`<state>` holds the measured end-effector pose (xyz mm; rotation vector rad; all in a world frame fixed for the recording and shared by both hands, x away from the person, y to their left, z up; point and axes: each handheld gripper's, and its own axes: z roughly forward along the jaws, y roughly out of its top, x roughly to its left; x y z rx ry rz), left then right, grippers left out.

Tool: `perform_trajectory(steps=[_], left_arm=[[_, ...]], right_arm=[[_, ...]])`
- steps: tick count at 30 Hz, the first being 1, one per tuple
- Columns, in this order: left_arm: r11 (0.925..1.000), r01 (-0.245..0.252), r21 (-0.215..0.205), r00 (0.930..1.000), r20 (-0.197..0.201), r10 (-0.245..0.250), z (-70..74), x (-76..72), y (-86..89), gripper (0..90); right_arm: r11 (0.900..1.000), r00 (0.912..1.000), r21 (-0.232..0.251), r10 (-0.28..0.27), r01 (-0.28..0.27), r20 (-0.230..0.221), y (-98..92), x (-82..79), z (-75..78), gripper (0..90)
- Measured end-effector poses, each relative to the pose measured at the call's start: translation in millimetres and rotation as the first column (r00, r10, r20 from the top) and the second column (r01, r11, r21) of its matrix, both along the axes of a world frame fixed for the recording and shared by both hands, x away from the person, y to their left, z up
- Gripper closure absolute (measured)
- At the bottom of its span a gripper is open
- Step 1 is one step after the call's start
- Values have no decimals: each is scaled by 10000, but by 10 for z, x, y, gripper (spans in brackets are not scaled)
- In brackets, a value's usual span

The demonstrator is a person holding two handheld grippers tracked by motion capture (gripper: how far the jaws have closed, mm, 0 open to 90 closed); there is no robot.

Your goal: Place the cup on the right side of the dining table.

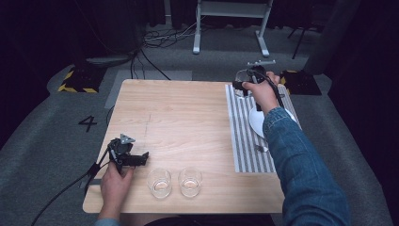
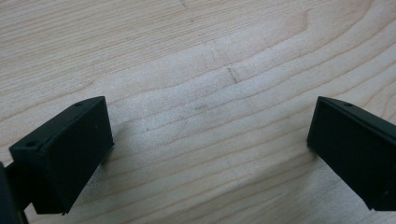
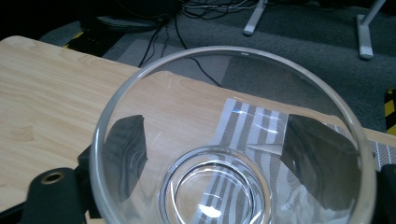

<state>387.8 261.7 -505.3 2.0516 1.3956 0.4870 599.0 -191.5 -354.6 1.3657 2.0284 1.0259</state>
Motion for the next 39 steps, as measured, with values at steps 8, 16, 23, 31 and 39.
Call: perform_trajectory(steps=[8, 16, 23, 31, 39], left_arm=[[10000, 19, 19, 10000, -11, -19, 1, -8, 0, 3], [10000, 30, 13, 10000, -19, -30, 2, -8, 0, 3], [10000, 24, 13, 10000, -14, -24, 1, -8, 0, 3], [10000, 42, -3, 10000, -40, -42, 2, -4, 0, 3], [10000, 30, -9, 10000, -19, -30, 0, -5, -1, 3]], right_arm=[[9986, 9986, 126, -502, 505, -181, -39, 231, -173, 196], [9961, 9951, -274, -849, 836, -513, -69, 351, -388, 196], [9932, 9906, -687, -999, 937, -935, -26, 396, -574, 196], [9884, 9836, -949, -1299, 1184, -1249, -62, 432, -759, 196], [9838, 9782, -1297, -1429, 1237, -1508, -40, 453, -906, 195]])
